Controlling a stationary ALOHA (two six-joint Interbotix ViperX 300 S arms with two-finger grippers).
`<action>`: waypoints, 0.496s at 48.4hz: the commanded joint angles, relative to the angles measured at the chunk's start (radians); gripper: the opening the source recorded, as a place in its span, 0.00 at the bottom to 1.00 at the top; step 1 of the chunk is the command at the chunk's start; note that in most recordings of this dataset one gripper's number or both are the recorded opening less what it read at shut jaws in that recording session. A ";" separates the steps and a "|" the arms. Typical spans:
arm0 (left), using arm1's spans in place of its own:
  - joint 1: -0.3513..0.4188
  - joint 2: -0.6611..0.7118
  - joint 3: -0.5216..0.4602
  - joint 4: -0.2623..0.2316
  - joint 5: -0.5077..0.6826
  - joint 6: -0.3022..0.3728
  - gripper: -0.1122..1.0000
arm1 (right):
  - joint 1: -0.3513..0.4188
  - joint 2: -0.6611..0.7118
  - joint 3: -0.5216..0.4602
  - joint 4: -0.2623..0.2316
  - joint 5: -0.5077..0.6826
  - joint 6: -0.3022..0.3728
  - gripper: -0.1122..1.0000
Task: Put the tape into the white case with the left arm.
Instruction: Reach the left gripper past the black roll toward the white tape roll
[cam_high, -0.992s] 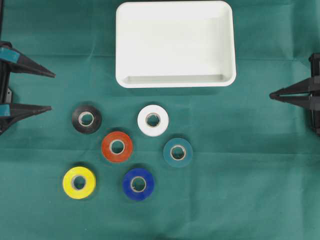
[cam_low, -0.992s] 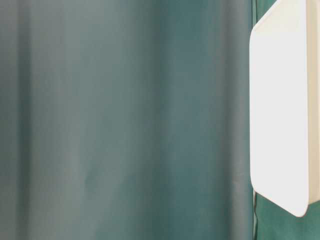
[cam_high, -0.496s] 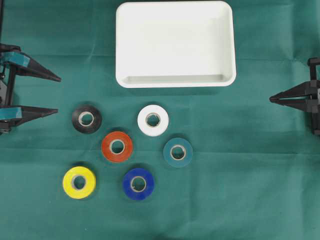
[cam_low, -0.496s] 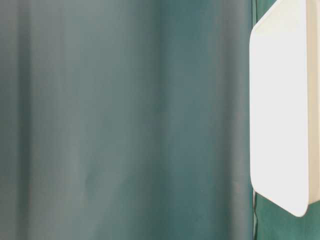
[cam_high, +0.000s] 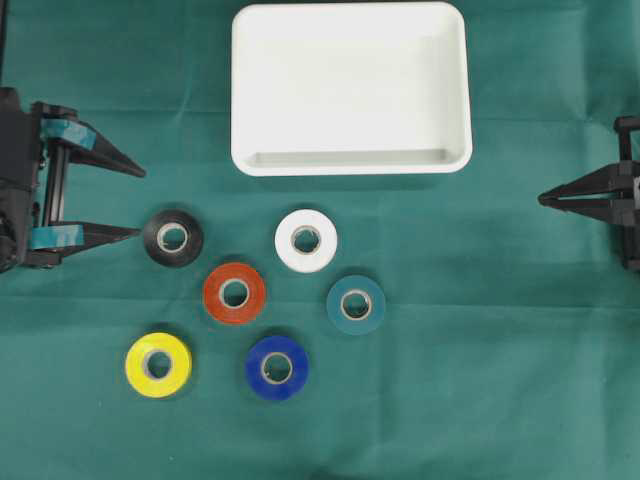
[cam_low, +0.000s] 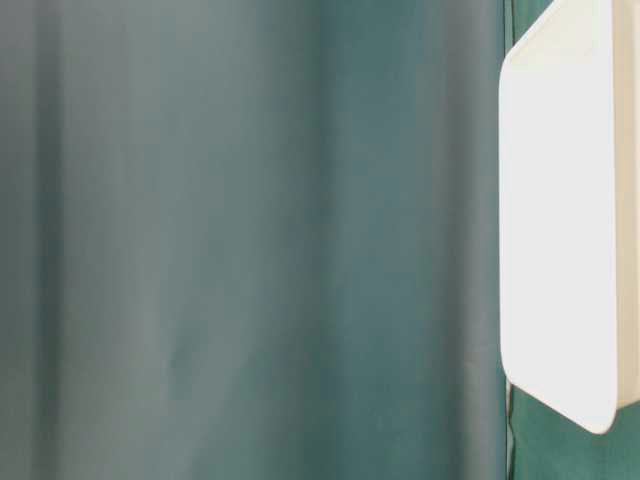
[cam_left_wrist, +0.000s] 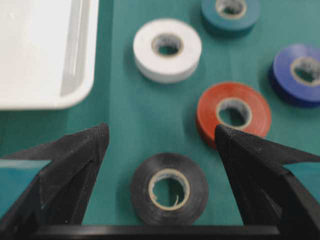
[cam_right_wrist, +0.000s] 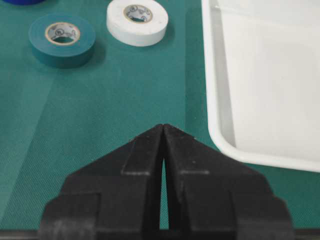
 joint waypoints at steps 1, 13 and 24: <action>0.003 0.026 -0.028 0.002 -0.006 0.002 1.00 | -0.002 0.014 -0.008 -0.002 -0.005 0.002 0.02; 0.003 0.057 -0.037 0.002 -0.006 0.003 1.00 | 0.000 0.014 -0.005 -0.002 -0.006 0.002 0.02; 0.002 0.057 -0.037 0.003 -0.002 0.002 1.00 | 0.000 0.014 0.000 -0.002 -0.009 0.002 0.02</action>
